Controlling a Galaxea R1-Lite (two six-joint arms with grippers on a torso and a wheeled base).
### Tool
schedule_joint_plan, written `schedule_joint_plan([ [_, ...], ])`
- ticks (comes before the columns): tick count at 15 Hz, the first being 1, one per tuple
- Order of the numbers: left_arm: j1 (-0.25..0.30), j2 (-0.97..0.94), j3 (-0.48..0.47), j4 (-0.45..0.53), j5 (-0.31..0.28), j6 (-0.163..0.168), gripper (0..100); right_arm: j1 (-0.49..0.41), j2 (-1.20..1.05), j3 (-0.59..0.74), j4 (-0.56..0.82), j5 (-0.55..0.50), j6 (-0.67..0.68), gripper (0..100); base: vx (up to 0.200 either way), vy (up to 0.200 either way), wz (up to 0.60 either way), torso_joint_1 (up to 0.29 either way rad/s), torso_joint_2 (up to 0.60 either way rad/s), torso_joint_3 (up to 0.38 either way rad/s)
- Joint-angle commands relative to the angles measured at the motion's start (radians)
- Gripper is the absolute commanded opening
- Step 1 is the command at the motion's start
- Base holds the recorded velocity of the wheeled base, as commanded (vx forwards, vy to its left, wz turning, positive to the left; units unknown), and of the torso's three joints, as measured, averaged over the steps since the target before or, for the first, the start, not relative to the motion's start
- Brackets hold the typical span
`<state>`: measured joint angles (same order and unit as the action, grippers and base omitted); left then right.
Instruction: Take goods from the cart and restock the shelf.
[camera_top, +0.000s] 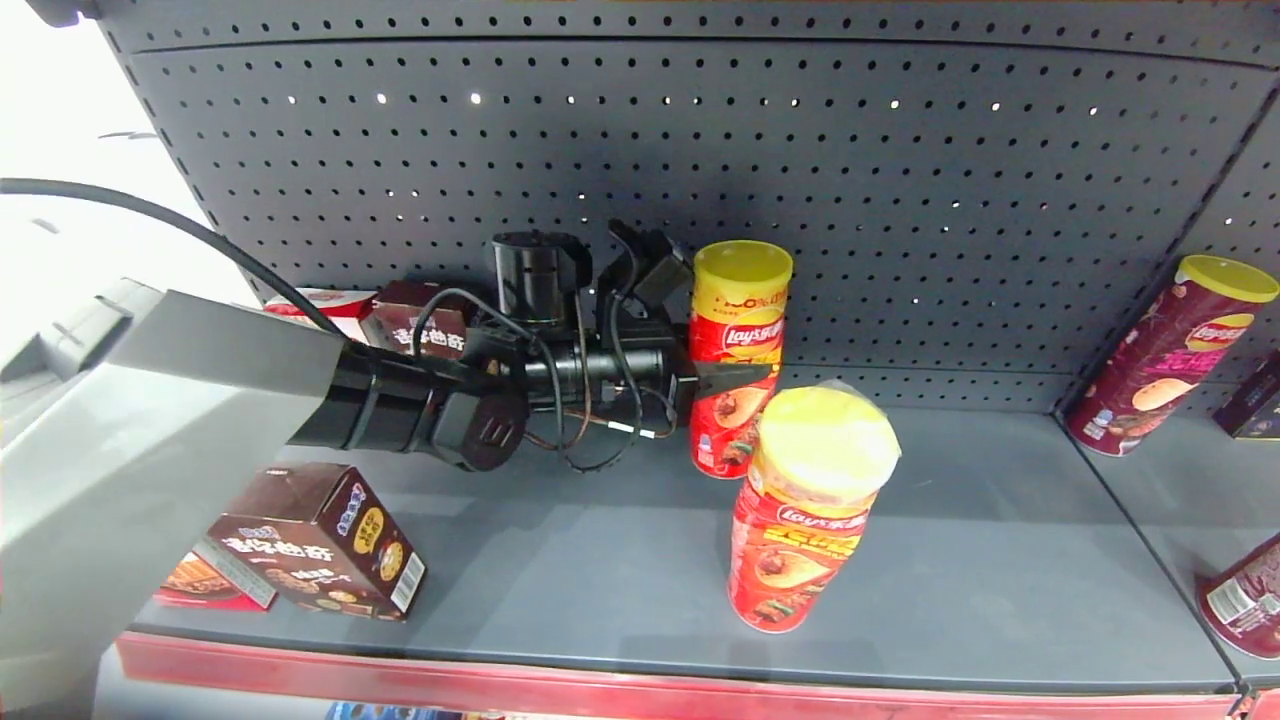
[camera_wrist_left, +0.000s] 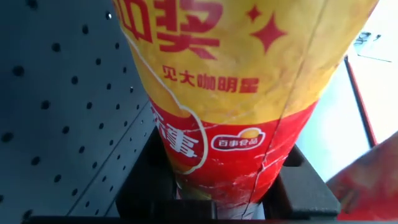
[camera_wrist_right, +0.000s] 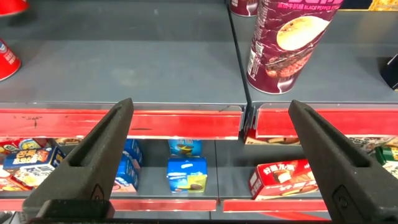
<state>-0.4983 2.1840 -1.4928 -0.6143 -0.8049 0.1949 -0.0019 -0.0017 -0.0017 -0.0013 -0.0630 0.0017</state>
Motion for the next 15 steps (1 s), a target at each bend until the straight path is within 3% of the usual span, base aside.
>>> schedule_joint_plan([
  [1, 0.001, 0.029, -0.009, -0.007, 0.000, 0.000, 0, 0.000, 0.002, 0.000, 0.000, 0.000, 0.000, 100, 0.000, 0.000, 0.00, 0.000, 0.00, 0.000],
  [9, 0.003, 0.091, -0.061, -0.038, 0.000, 0.005, 0, 0.000, 0.002, 0.000, 0.000, 0.000, 0.000, 100, 0.000, 0.000, 0.00, 0.000, 0.00, 0.000],
  [12, 0.009, 0.102, -0.061, -0.036, -0.002, 0.041, 0, 0.000, 0.002, 0.000, 0.000, 0.000, 0.000, 100, 0.000, 0.000, 0.00, 0.000, 0.00, 0.000],
  [15, 0.010, 0.105, -0.061, -0.036, 0.001, 0.052, 0, 0.000, 0.002, 0.000, 0.000, 0.000, 0.000, 100, 0.000, 0.000, 0.00, 0.000, 0.00, 0.000],
])
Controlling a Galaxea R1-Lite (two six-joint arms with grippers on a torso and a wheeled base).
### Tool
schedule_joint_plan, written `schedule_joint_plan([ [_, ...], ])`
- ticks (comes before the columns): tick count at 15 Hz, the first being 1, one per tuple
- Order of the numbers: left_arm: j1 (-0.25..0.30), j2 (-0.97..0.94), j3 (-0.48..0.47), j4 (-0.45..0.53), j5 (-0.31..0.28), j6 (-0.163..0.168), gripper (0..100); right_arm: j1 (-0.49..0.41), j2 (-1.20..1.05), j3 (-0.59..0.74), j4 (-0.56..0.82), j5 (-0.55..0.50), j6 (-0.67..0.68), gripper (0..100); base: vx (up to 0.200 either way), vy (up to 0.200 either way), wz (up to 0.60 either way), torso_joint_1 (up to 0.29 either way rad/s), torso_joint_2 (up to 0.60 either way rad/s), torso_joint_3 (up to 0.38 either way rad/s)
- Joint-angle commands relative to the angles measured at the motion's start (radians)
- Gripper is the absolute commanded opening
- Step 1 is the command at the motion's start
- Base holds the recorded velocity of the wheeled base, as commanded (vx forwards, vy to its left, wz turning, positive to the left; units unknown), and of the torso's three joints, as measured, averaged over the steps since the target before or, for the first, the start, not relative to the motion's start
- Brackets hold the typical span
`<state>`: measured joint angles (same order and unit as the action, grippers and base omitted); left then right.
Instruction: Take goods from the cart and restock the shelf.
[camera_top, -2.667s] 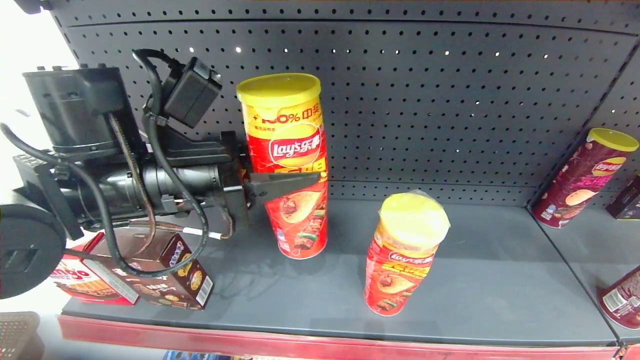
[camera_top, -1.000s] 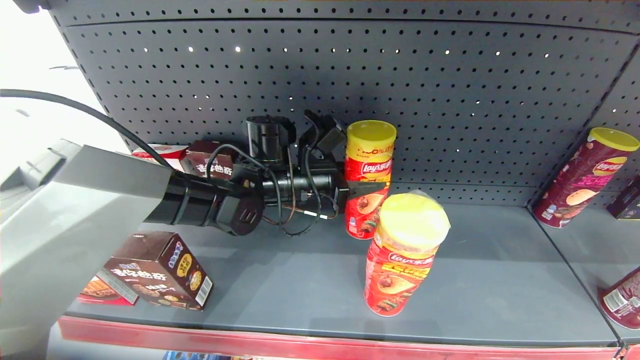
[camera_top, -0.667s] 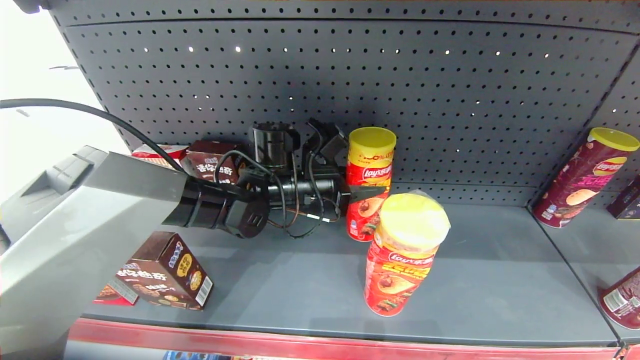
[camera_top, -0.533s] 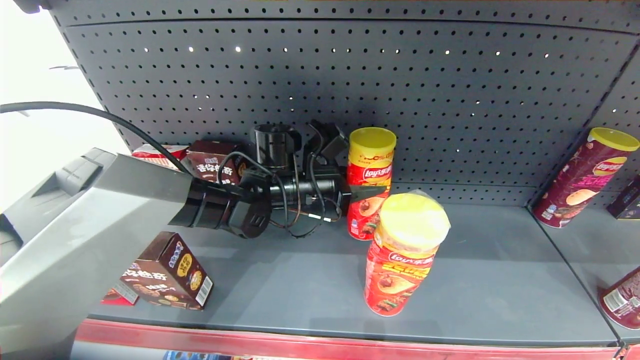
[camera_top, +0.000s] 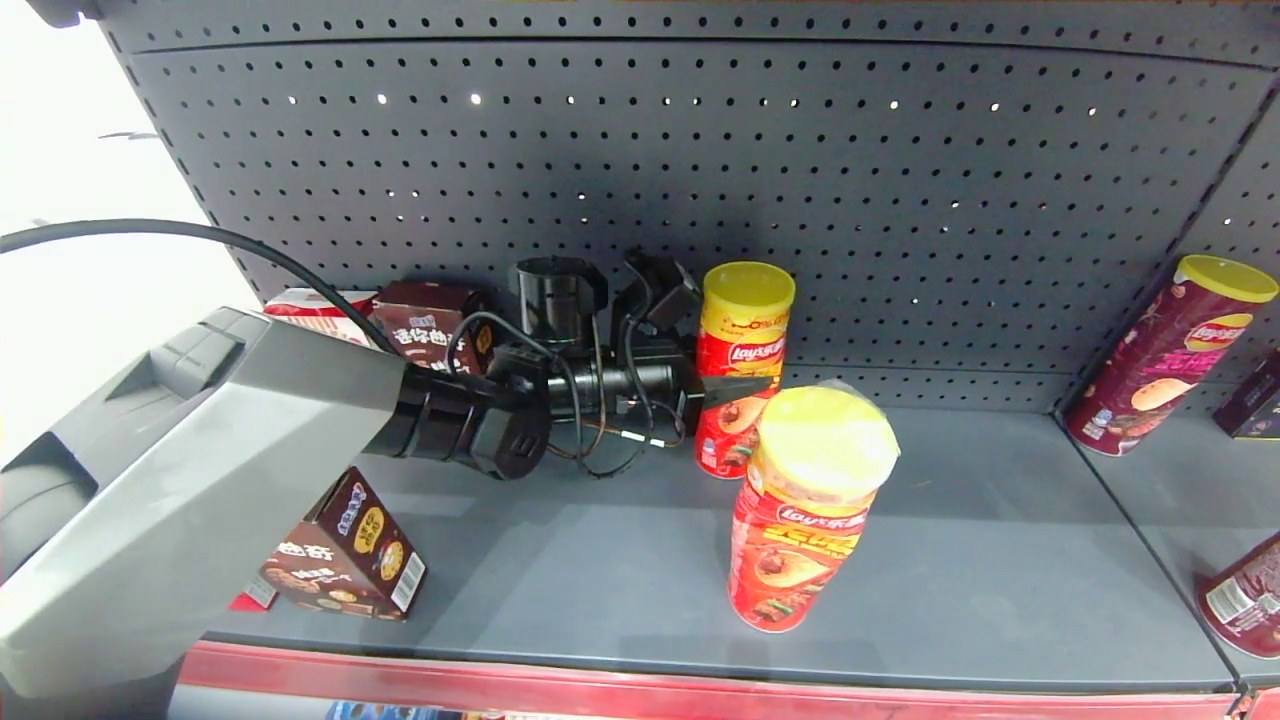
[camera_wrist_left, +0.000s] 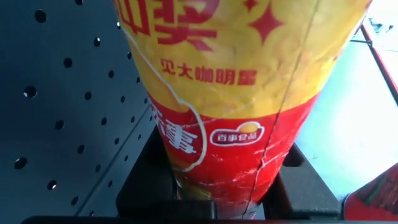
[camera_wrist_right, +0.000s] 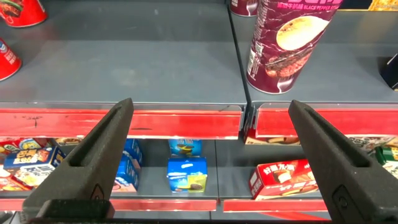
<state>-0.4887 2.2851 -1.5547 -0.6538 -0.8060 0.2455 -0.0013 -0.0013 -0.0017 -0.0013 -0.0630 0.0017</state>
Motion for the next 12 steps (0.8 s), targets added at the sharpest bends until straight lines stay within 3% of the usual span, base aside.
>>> schedule_joint_plan([
  [1, 0.001, 0.004, -0.001, 0.003, 0.002, 0.011, 100, 0.000, 0.001, 0.000, 0.000, 0.000, 0.000, 100, 0.000, 0.000, 0.00, 0.000, 0.00, 0.000],
  [8, 0.015, -0.070, 0.038, 0.003, 0.011, 0.020, 100, 0.000, 0.001, 0.000, 0.000, 0.000, 0.000, 100, 0.000, 0.000, 0.00, 0.000, 0.00, 0.000],
  [12, 0.022, -0.230, 0.252, 0.003, 0.016, 0.051, 100, 0.000, 0.001, 0.000, 0.000, 0.000, 0.000, 100, 0.000, 0.000, 0.00, 0.000, 0.00, 0.000],
])
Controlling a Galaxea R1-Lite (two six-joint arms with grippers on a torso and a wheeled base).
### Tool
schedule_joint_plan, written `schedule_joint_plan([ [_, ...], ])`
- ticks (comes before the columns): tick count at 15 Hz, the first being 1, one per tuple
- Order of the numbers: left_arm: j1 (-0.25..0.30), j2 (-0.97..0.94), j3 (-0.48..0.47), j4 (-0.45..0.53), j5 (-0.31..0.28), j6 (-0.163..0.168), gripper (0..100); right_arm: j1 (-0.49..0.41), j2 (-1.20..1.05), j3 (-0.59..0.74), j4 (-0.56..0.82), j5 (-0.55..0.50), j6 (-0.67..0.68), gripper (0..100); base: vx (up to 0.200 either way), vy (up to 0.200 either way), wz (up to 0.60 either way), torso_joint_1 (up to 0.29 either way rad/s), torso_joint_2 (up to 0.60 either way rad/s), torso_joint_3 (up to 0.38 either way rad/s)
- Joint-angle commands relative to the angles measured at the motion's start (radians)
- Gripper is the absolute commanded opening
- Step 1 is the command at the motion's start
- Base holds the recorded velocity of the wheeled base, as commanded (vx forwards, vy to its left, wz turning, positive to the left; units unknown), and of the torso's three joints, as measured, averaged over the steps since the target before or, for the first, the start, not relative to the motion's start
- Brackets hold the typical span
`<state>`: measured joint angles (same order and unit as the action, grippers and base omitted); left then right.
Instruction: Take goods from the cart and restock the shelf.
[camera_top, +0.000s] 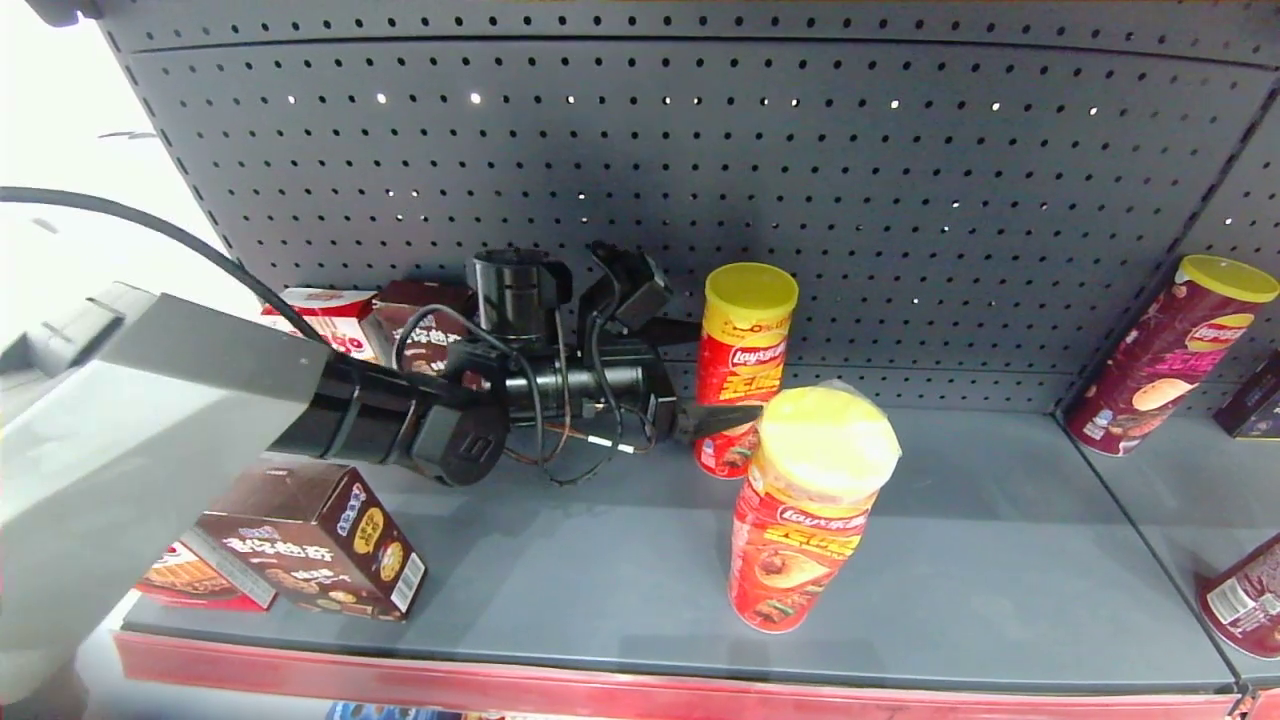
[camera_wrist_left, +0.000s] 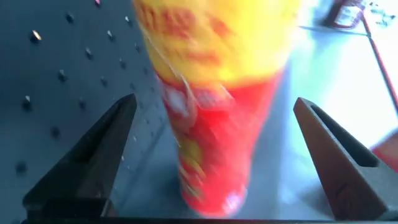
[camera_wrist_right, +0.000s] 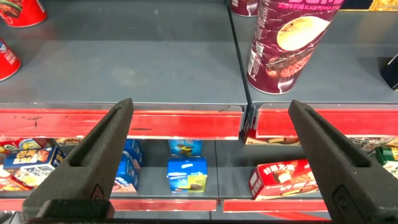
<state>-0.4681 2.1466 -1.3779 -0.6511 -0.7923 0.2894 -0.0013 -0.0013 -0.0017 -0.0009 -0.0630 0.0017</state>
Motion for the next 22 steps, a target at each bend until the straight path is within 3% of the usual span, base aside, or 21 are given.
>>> schedule_joint_plan([
  [1, 0.002, -0.113, 0.099, 0.002, 0.021, 0.007, 100, 0.000, 0.001, 0.000, -0.001, 0.000, 0.000, 100, 0.000, 0.000, 0.00, 0.000, 0.00, 0.000],
  [3, -0.003, -0.137, 0.102, 0.014, 0.148, 0.002, 100, 0.000, 0.001, 0.000, -0.001, 0.000, 0.000, 100, 0.000, 0.000, 0.00, 0.000, 0.00, 0.000],
  [6, -0.011, -0.145, 0.112, 0.028, 0.200, 0.004, 100, 0.000, 0.001, 0.000, -0.001, 0.000, 0.000, 100, 0.000, 0.000, 0.00, 0.000, 0.00, 0.000],
  [8, -0.015, -0.165, 0.106, 0.088, 0.239, 0.011, 100, 0.000, 0.001, 0.000, -0.001, 0.000, 0.000, 100, 0.000, 0.000, 0.00, 0.000, 0.00, 0.000],
  [9, -0.015, -0.178, 0.099, 0.151, 0.245, 0.034, 100, 0.000, 0.001, 0.000, -0.001, 0.000, 0.000, 100, 0.000, 0.000, 0.00, 0.000, 0.00, 0.000],
  [10, -0.011, -0.182, 0.099, 0.206, 0.278, 0.093, 100, 0.000, 0.001, 0.000, -0.001, 0.000, 0.000, 100, 0.000, 0.000, 0.00, 0.000, 0.00, 0.000],
  [11, -0.012, -0.180, 0.102, 0.214, 0.321, 0.120, 100, 0.000, 0.001, 0.000, -0.001, 0.000, 0.000, 100, 0.000, 0.000, 0.00, 0.000, 0.00, 0.000],
  [12, -0.015, -0.180, 0.102, 0.212, 0.346, 0.126, 100, 0.000, 0.001, 0.000, -0.001, 0.000, 0.000, 100, 0.000, 0.000, 0.00, 0.000, 0.00, 0.000],
  [16, -0.023, -0.157, 0.089, 0.208, 0.421, 0.125, 100, 0.000, 0.001, 0.000, -0.001, 0.000, 0.000, 100, 0.000, 0.000, 0.00, 0.000, 0.00, 0.000],
  [22, -0.027, -0.116, 0.020, 0.211, 0.473, 0.102, 100, 0.000, 0.001, 0.000, -0.001, 0.000, 0.000, 100, 0.000, 0.000, 0.00, 0.000, 0.00, 0.000],
])
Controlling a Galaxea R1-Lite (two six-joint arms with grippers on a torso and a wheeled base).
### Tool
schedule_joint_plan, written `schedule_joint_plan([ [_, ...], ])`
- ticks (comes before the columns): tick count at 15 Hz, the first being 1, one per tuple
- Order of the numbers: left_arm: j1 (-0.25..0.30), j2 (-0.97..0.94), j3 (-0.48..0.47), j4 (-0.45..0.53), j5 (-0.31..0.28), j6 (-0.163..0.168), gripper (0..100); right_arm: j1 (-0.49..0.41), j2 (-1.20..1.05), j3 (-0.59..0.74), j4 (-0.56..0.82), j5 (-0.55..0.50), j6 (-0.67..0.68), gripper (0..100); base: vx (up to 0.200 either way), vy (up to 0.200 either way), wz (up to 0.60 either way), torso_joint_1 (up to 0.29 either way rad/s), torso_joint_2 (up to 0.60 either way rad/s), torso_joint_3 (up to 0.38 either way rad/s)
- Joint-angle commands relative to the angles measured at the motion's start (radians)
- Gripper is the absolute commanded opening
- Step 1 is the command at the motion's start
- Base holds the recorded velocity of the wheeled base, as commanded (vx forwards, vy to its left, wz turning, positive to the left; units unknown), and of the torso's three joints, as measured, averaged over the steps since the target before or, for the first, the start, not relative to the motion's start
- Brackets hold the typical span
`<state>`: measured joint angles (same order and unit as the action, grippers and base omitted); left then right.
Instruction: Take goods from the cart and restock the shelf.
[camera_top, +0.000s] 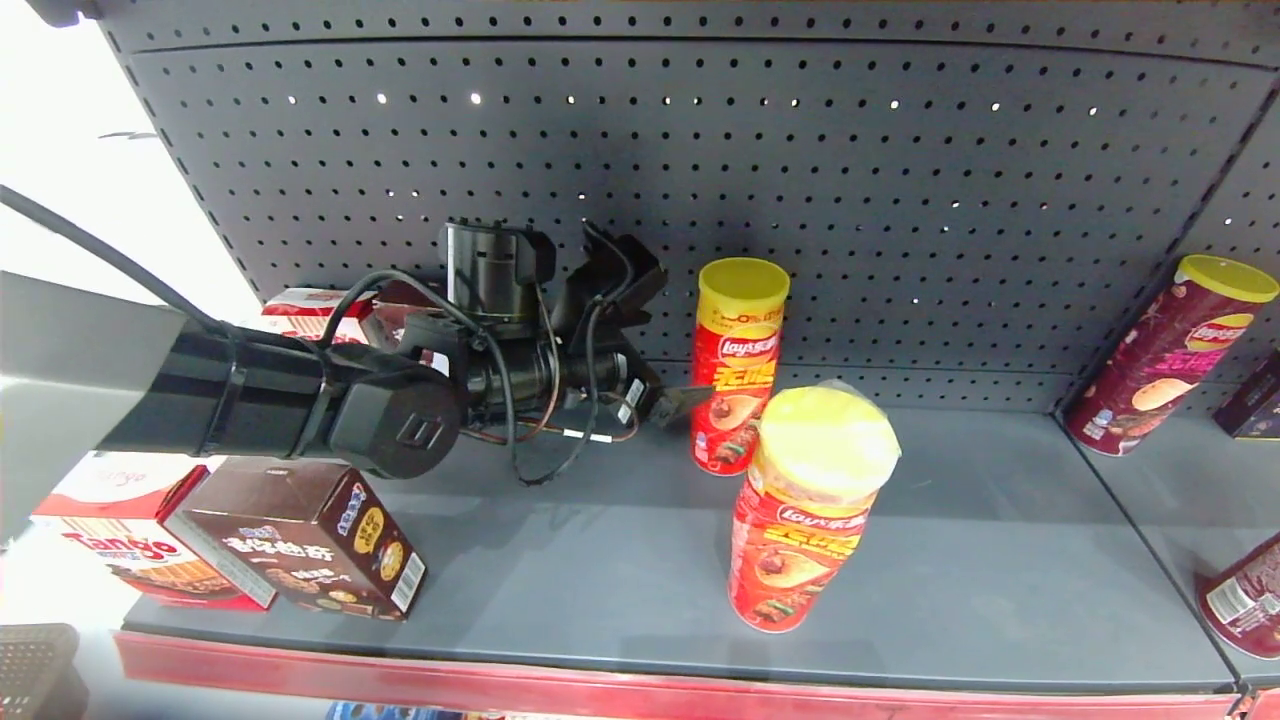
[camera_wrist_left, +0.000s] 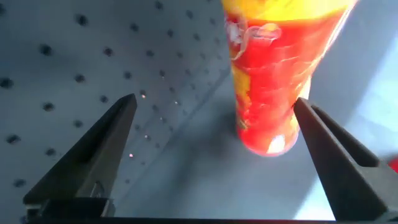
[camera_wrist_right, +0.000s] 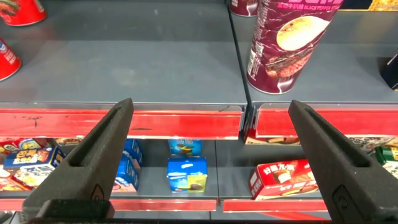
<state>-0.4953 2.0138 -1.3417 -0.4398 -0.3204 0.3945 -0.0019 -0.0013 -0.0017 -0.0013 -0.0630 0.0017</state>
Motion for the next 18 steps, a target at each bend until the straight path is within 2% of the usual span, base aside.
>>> schedule_joint_plan([
  [1, 0.001, 0.017, -0.017, 0.000, 0.001, -0.009, 100, 0.000, 0.001, 0.000, 0.000, 0.000, 0.000, 100, 0.000, 0.000, 0.00, 0.000, 0.00, 0.000],
  [4, 0.006, 0.022, -0.017, -0.004, 0.020, -0.016, 100, 0.000, 0.001, 0.000, 0.000, 0.000, 0.000, 100, 0.000, 0.000, 0.00, 0.000, 0.00, 0.000],
  [10, -0.005, 0.011, 0.024, -0.010, 0.003, -0.011, 100, 0.000, 0.001, 0.000, 0.000, 0.000, 0.000, 100, 0.000, 0.000, 0.00, 0.000, 0.00, 0.000],
  [18, -0.051, 0.036, 0.016, -0.010, 0.037, -0.013, 100, 0.000, 0.001, 0.000, 0.000, 0.000, 0.000, 100, 0.000, 0.000, 0.00, 0.000, 0.00, 0.000],
])
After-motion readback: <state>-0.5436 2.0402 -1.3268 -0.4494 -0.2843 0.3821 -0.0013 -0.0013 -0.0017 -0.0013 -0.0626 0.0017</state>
